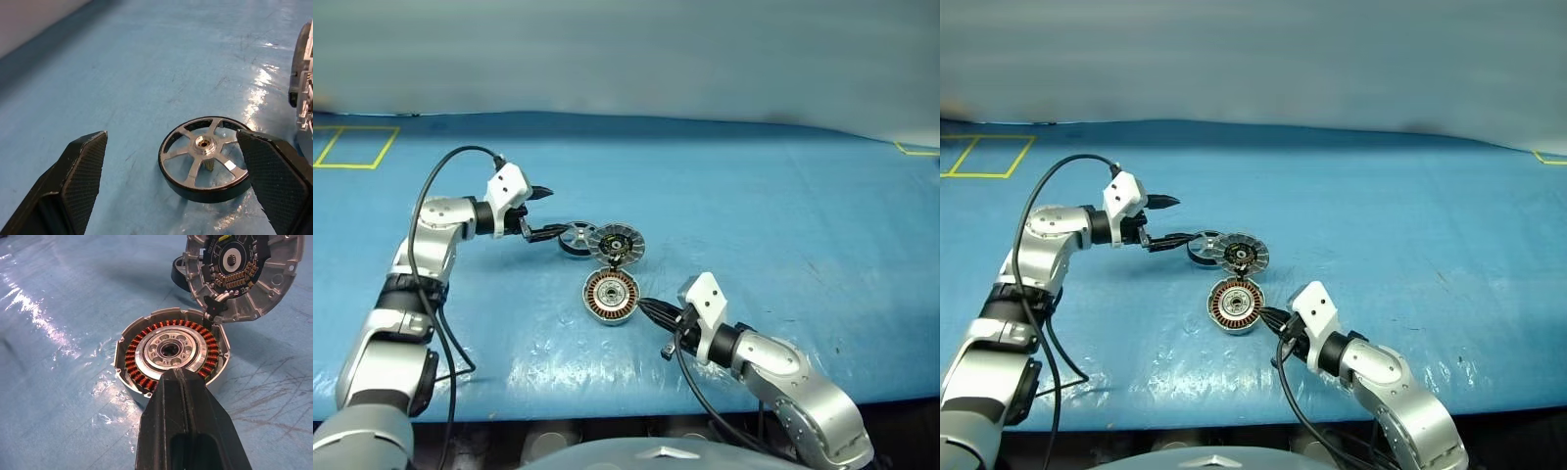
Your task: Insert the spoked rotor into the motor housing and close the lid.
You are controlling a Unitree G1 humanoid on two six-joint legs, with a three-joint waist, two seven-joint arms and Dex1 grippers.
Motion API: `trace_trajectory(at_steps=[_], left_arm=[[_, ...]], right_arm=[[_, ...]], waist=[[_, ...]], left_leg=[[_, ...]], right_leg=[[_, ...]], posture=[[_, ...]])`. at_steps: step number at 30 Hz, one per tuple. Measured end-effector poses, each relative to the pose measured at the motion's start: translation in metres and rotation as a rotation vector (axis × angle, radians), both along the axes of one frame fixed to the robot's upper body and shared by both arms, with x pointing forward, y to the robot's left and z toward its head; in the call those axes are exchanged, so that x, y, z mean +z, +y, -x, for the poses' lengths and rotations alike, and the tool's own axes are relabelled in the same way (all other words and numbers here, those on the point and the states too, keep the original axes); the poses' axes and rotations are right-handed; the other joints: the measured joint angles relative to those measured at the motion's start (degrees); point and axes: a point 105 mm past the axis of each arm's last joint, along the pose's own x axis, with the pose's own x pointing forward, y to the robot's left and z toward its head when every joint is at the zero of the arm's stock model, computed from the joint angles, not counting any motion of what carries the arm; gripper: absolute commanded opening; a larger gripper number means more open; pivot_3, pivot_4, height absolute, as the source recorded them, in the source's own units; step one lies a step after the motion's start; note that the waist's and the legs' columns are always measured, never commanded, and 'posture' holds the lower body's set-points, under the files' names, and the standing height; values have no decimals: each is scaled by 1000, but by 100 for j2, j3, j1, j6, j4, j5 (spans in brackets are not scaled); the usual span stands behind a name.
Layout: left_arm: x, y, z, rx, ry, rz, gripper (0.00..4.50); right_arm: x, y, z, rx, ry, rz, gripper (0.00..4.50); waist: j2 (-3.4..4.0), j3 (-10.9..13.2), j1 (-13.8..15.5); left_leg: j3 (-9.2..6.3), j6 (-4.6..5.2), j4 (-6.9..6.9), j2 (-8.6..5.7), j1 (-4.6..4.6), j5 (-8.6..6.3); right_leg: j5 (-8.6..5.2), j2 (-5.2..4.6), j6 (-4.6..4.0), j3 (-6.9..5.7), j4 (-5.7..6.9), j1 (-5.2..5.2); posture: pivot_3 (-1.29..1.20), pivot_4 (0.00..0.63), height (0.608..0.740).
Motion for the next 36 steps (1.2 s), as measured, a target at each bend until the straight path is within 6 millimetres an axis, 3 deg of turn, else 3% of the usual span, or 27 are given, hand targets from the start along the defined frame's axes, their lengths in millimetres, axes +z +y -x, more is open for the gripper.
trace_trajectory(at_steps=[11, 20, 36], left_arm=[[-8, -13, -2, -196, 107, -126, 4500], [-27, -16, -3, -202, 194, -183, 4500], [-27, -15, -10, -169, 212, -208, 4500]], right_arm=[[-11, -7, 5, -65, -13, -25, 15], [-14, -7, 5, -96, -8, -36, 15], [-15, -7, 7, -101, 0, -41, 15]], waist=[[-3, 1, -15], [-9, 6, -12], [-30, 19, -9]], left_leg=[[-7, 4, 25, 3, -19, -3], [-16, 48, 113, 2, -57, -28], [-18, 50, 138, 0, -57, -29]], right_leg=[[-4, 2, 7, -4, 8, -7], [7, -5, 27, -5, 41, -18], [4, -11, 23, -4, 82, -24]], posture=[[0, 150, 740], [0, 150, 740], [0, 150, 740]])
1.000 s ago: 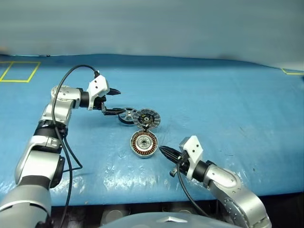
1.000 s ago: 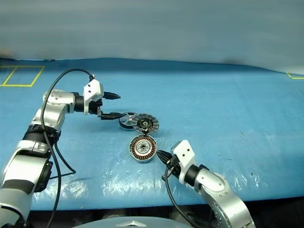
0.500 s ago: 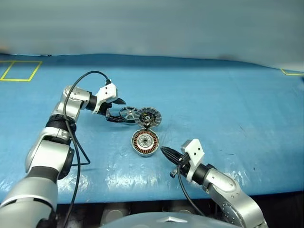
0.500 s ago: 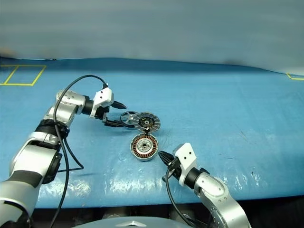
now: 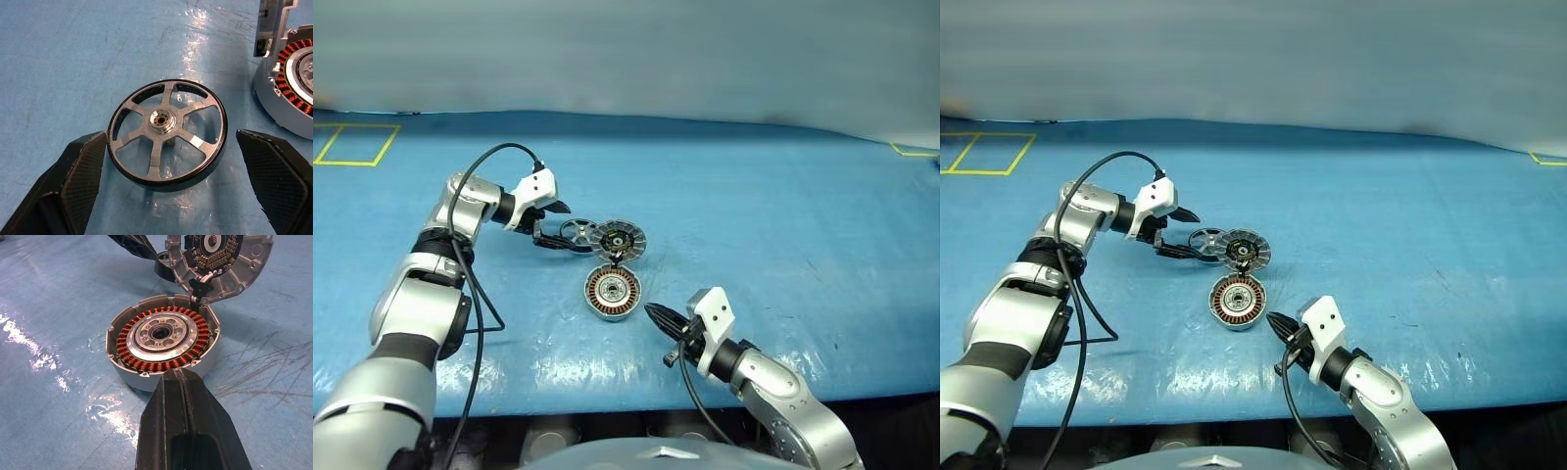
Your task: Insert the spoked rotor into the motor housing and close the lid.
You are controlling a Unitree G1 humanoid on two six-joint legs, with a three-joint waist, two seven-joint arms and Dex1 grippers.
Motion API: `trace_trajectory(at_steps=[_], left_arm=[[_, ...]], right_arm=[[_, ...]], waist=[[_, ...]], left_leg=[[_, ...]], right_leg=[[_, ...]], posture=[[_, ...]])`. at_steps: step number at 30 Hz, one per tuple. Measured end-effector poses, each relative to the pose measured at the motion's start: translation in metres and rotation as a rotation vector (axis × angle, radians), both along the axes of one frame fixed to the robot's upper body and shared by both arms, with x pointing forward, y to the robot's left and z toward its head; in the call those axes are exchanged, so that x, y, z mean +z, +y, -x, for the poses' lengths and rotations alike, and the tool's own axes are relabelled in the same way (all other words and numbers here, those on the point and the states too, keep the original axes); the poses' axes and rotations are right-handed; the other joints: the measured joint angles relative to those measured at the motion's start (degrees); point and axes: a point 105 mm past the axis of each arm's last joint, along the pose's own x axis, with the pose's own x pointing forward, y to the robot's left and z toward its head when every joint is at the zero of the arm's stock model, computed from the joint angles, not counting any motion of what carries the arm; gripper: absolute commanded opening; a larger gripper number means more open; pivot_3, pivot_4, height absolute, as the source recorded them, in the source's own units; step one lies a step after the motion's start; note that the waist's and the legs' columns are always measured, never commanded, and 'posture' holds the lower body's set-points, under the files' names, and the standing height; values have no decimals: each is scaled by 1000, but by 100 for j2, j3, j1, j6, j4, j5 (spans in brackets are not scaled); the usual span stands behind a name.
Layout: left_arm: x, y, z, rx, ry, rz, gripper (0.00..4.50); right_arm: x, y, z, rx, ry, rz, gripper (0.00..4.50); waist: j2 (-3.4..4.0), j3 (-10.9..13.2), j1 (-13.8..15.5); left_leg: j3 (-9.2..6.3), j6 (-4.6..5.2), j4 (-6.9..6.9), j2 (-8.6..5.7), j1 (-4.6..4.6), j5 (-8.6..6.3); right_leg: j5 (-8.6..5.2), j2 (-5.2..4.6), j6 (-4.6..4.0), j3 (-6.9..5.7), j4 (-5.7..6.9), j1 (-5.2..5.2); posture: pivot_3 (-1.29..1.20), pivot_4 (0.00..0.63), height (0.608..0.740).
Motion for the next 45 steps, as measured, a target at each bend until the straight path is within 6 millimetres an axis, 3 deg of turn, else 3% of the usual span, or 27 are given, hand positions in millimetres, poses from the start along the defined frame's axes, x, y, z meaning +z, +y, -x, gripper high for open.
trace_trajectory(at_steps=[45], left_arm=[[0, 5, 0, 14, 1, -3, 4500]], right_arm=[[2, 9, -1, 56, -10, -5, 15]], waist=[[-1, 0, 0]], left_leg=[[-1, 0, 10, 0, 0, 0]], right_leg=[[1, 0, 0, 0, 8, 2]], posture=[[0, 150, 740]])
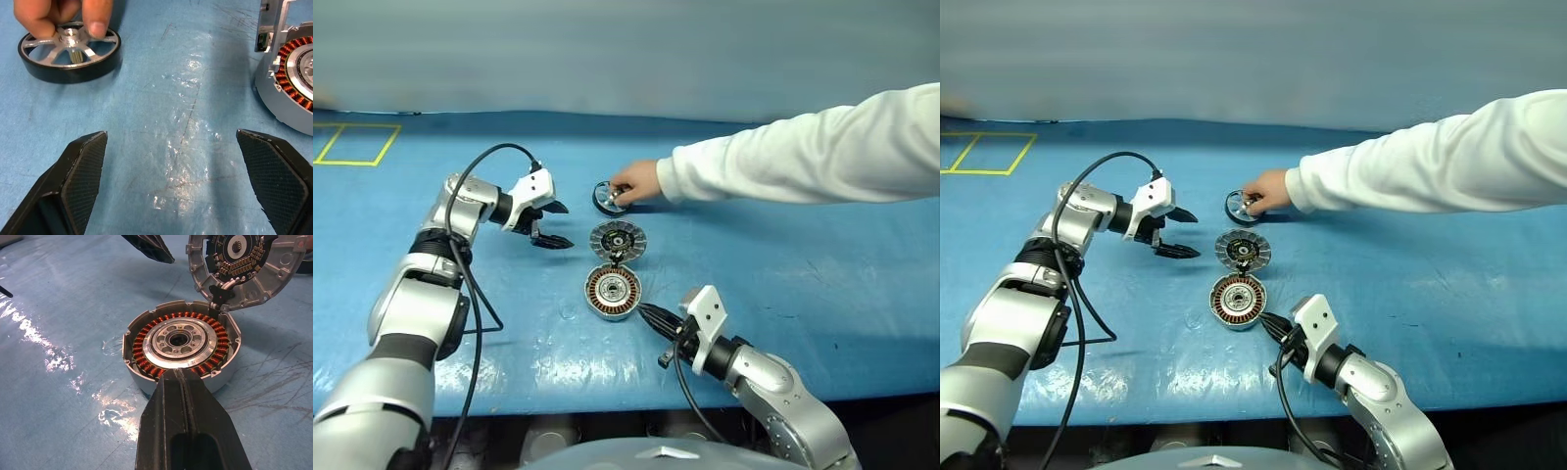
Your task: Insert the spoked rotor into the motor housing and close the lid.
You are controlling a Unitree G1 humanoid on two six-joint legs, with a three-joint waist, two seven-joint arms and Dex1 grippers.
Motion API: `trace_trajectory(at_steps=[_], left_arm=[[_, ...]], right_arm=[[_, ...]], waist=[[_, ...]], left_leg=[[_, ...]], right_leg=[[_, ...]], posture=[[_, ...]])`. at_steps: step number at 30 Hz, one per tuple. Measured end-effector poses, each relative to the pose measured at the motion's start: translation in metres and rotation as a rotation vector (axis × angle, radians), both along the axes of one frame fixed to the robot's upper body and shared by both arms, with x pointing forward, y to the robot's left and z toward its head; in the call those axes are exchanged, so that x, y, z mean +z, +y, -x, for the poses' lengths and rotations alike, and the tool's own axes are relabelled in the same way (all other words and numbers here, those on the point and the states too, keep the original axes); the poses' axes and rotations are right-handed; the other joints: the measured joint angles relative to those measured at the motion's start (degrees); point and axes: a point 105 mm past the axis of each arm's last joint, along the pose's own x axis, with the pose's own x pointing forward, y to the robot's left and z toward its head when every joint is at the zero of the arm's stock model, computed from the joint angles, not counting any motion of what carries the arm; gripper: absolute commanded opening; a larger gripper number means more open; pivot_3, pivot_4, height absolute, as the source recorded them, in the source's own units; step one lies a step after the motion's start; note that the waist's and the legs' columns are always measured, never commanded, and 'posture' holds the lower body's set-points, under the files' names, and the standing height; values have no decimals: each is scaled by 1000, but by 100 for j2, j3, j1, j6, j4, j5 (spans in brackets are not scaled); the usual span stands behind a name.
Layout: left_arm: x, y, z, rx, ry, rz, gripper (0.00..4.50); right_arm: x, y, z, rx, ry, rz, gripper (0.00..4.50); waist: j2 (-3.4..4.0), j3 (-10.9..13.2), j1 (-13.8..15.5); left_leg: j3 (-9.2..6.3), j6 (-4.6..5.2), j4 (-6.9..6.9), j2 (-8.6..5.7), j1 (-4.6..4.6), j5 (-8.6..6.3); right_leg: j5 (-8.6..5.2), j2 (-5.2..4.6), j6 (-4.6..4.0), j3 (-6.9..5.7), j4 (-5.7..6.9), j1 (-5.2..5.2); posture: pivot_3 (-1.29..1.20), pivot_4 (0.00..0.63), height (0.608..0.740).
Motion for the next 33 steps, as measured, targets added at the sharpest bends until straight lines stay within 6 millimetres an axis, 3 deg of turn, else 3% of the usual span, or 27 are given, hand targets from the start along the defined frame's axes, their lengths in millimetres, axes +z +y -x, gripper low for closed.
trace_trajectory(at_steps=[24, 33], left_arm=[[2, 3, -6, 42, -50, -4, 4500], [25, -31, -29, 86, -197, 61, 4500]], right_arm=[[-1, 1, -1, 23, 0, 12, 15], [-5, 1, -3, -9, 8, 14, 15]], waist=[[0, 0, 3], [-5, 3, 37]], left_leg=[[-1, 0, 4, 0, 0, 0], [-1, 3, 12, -4, -2, -1]], right_leg=[[1, 0, 1, 0, 3, 1], [4, -3, 6, 0, 2, 3]], posture=[[0, 150, 740], [0, 150, 740]])
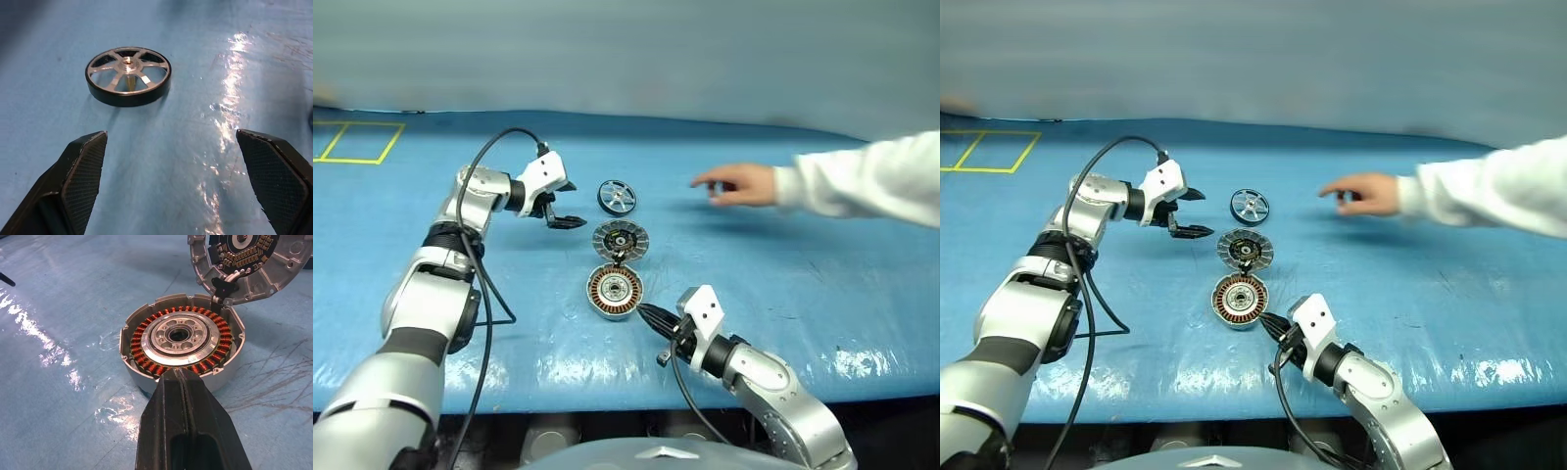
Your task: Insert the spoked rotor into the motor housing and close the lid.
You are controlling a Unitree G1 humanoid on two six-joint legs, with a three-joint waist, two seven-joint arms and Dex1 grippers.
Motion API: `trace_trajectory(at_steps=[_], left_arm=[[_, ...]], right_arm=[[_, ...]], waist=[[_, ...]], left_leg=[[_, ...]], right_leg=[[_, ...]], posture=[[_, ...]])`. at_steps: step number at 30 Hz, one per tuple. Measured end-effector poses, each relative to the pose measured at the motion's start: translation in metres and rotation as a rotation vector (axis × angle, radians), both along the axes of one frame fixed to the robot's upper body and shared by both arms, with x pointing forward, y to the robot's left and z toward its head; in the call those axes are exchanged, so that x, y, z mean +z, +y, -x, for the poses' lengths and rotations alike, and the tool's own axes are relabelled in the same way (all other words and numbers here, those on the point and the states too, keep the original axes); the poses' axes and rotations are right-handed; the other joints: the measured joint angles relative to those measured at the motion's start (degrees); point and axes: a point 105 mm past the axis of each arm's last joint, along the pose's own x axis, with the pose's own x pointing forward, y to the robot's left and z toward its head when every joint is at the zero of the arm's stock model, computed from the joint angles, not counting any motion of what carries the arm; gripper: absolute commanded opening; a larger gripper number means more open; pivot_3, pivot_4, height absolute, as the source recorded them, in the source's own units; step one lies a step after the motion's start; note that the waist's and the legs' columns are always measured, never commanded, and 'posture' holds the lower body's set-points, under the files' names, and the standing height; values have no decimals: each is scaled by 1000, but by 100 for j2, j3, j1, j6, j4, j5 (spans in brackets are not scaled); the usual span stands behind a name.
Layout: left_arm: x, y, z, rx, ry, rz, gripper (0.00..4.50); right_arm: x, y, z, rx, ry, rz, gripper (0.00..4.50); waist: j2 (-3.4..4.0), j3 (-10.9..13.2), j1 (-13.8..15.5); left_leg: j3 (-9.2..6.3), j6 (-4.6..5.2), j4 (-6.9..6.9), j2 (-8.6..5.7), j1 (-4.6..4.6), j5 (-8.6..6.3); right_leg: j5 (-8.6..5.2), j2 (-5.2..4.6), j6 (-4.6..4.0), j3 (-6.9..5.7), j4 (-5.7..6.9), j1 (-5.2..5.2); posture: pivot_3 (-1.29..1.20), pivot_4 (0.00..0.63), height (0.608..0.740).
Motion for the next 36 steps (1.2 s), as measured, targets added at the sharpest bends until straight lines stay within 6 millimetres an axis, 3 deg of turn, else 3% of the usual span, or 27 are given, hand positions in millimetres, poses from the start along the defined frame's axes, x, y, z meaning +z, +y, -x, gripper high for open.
trace_trajectory(at_steps=[8, 16, 25, 36], left_arm=[[-2, -20, -5, -14, -8, -13, 4500], [-3, -22, -3, -40, 1, -37, 4500], [-4, -14, 2, -69, 39, -52, 4500], [-5, 18, 12, -54, 116, -50, 4500]], right_arm=[[-3, -2, 2, -24, 8, 0, 15], [-3, -2, 2, -34, 6, -2, 15], [-1, -2, 1, -30, -4, -1, 15], [0, -1, -1, -17, -8, 0, 15]], waist=[[-1, 0, -27], [-2, 2, -34], [-3, 2, -19], [-3, 3, -33]], left_leg=[[1, 0, 0, 0, 0, 0], [1, 0, 0, 0, 0, 0], [0, 1, 2, 0, -1, -1], [-1, 1, 2, 1, -1, 0]], right_leg=[[0, 0, 0, 0, 0, 0], [0, 0, 0, 0, 0, 0], [0, 0, 0, 0, 0, 0], [0, -1, 0, -1, 1, 0]], posture=[[0, 150, 740], [0, 150, 740], [0, 150, 740], [0, 150, 740]])
